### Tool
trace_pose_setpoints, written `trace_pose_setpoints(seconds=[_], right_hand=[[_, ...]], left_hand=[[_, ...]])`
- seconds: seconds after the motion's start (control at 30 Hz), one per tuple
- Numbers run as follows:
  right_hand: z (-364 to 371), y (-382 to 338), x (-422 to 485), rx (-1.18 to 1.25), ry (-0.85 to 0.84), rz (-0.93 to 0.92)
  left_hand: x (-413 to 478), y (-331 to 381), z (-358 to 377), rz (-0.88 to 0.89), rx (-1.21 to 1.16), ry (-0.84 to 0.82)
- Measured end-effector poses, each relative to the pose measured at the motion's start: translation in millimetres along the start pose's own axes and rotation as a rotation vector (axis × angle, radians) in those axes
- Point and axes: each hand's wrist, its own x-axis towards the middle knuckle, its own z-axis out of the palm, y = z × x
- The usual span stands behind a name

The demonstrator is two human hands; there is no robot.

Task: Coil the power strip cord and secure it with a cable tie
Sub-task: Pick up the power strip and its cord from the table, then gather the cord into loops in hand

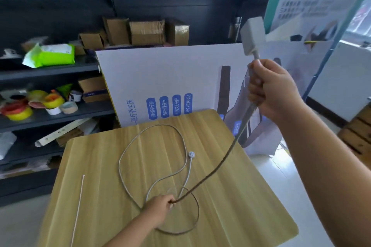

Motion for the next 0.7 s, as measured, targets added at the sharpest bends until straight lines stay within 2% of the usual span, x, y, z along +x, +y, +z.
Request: trace_pose_setpoints(seconds=[0.13,0.23,0.27,0.33,0.43,0.57,0.63,0.7], right_hand=[[-31,12,1,-0.063,-0.047,0.076],[-34,42,-7,-0.236,-0.098,0.123],[-30,54,-10,-0.296,-0.115,0.123],[-17,73,-16,-0.376,-0.153,0.107],[15,97,-27,-0.409,-0.234,0.083],[50,124,-39,-0.527,-0.367,0.003],[65,130,-43,-0.500,-0.423,0.003],[77,130,-45,-0.358,-0.446,0.073]], left_hand=[[-4,-9,-51,0.086,-0.116,0.326],[-14,14,-104,0.196,-0.053,0.630],[-19,26,-120,0.221,-0.071,0.652],[-30,53,-149,0.273,-0.196,0.584],[-48,90,-186,0.345,-0.399,0.574],[-70,130,-217,0.502,-0.363,0.563],[-72,143,-227,0.538,-0.359,0.547],[-70,150,-235,0.533,-0.409,0.562]])
